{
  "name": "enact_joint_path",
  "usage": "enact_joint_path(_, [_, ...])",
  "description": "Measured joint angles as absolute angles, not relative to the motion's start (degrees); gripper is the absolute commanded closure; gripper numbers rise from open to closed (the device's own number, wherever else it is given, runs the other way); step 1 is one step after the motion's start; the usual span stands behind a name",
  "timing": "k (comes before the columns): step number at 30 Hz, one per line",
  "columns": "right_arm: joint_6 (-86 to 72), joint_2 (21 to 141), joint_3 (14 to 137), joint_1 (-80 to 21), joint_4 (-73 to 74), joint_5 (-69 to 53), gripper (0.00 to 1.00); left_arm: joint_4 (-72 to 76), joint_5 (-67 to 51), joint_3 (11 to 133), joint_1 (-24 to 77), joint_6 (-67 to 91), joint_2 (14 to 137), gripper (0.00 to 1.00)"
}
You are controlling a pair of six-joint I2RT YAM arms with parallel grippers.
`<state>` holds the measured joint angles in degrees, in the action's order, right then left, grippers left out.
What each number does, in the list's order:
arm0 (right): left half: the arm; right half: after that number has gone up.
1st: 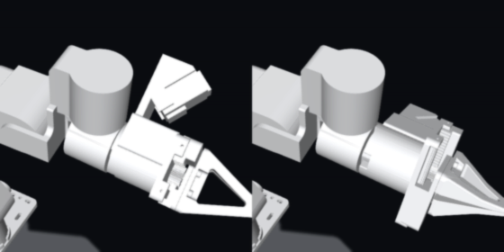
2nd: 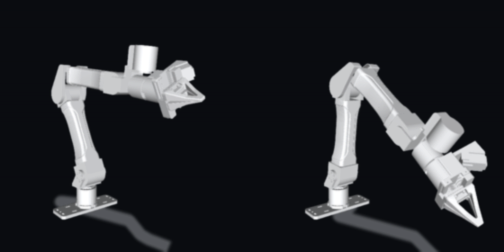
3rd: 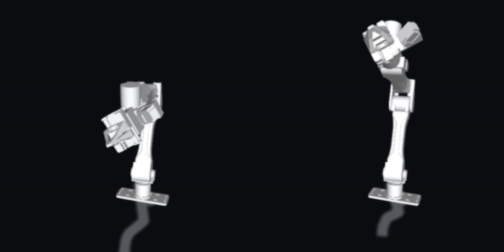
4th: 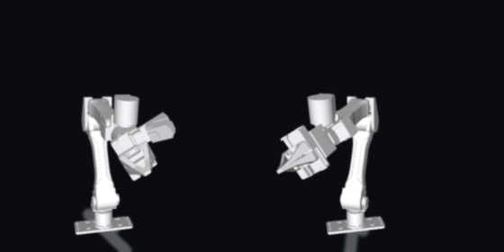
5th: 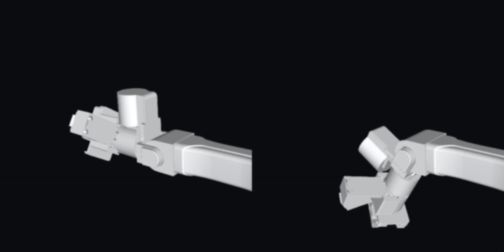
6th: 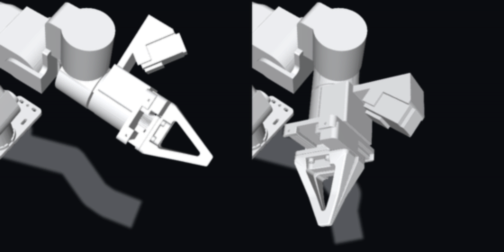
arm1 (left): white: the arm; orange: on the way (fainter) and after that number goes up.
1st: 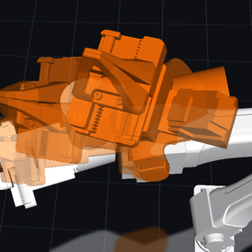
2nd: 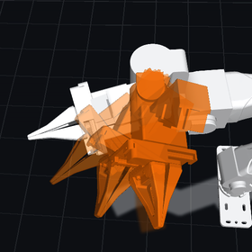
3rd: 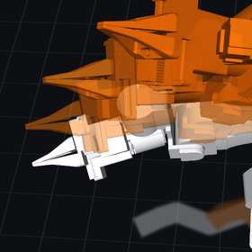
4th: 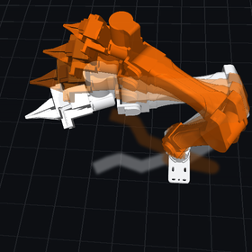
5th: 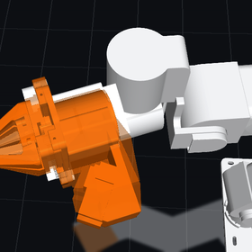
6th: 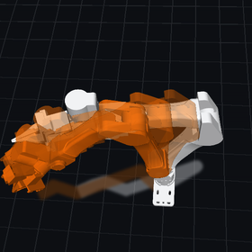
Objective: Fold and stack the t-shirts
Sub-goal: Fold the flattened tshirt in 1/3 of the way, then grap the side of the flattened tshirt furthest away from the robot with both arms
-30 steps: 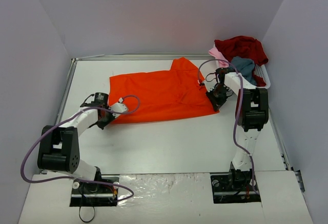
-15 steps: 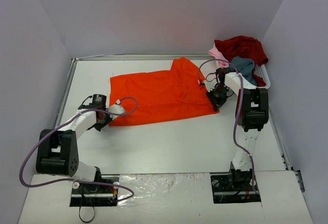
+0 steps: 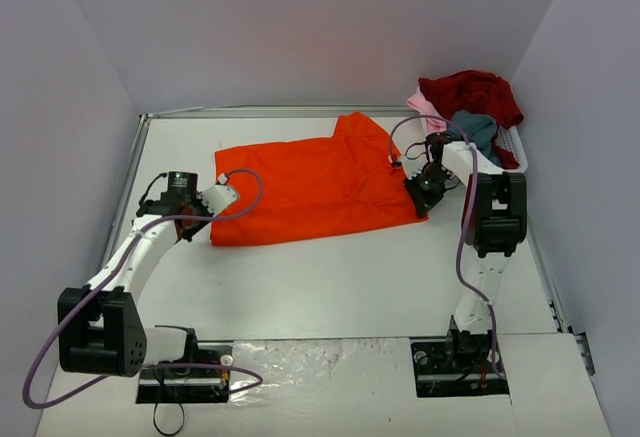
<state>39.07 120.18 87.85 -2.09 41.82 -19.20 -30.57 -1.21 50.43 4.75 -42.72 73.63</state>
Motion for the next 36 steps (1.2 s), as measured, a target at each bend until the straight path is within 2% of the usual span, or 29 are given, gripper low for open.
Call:
enact_joint_path(5, [39.79, 118.85, 87.33, -2.07, 42.09, -19.94, 0.94, -31.09, -1.45, 51.00, 4.75, -41.01, 72.14, 0.85])
enact_joint_path(9, [40.36, 115.77, 87.44, -2.07, 43.48, -21.23, 0.92, -31.07, -2.46, 51.68, 4.75, -38.92, 71.79, 0.97])
enact_joint_path(15, [40.62, 111.57, 90.32, -2.07, 45.54, -22.57, 0.92, -31.00, -4.97, 54.70, 4.75, -35.92, 73.19, 0.98])
enact_joint_path(18, [40.71, 111.20, 90.50, -2.09, 45.71, -22.57, 1.00, -30.37, -6.39, 55.66, 4.75, -34.54, 74.65, 0.98])
enact_joint_path(36, [40.62, 114.98, 91.35, -5.30, 46.48, -23.44, 1.00, -26.37, -19.57, 55.48, 5.69, -28.80, 80.84, 0.98])
